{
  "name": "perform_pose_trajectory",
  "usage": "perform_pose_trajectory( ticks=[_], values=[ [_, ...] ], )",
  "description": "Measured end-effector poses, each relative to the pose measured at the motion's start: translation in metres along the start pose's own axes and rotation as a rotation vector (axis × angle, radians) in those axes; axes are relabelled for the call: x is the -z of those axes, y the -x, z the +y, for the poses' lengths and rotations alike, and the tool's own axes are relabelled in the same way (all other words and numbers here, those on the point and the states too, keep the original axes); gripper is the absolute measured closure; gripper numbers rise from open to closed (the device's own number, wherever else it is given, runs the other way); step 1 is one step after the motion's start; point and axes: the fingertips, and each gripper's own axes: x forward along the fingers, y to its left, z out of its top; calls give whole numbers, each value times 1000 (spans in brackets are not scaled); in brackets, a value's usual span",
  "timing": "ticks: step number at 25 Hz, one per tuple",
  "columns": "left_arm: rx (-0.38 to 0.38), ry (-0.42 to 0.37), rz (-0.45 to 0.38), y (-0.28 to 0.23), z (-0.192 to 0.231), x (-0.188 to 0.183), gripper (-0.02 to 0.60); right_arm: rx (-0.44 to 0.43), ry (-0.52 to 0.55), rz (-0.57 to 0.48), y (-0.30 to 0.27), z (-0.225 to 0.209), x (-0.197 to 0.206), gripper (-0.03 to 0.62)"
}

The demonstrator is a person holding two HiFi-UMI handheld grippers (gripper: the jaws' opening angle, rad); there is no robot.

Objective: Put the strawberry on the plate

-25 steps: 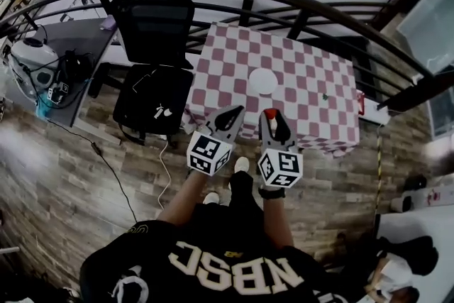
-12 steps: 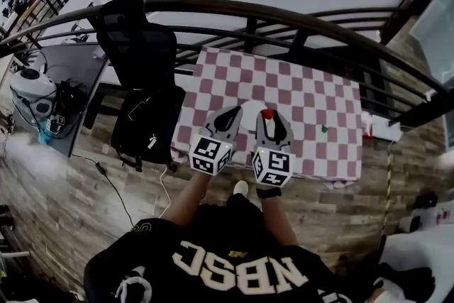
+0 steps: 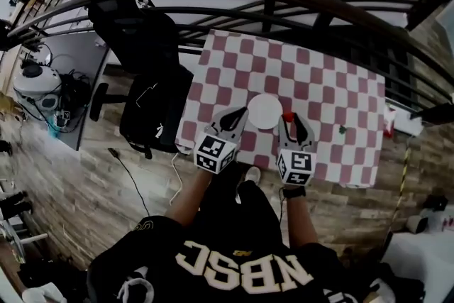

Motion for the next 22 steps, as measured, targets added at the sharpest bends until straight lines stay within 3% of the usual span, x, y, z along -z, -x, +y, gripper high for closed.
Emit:
perform_pose_trajectory(
  ticks=[4, 10, 13, 17, 22],
  values=[
    [23, 49, 30, -7, 27, 24, 566, -53, 116, 114, -17, 1, 32, 431],
    [81, 44, 90, -34, 49, 48, 566, -164, 303, 303, -52, -25, 74, 430],
    [102, 18, 113, -45, 57, 60, 566, -233, 360, 389, -78, -32, 94, 431],
    [58, -102, 213, -62, 68, 92, 566, -345, 426, 515, -116, -31, 129, 430],
    [60, -65, 305, -69, 72, 130, 566, -472, 532, 570, -148, -3, 166, 430]
  ],
)
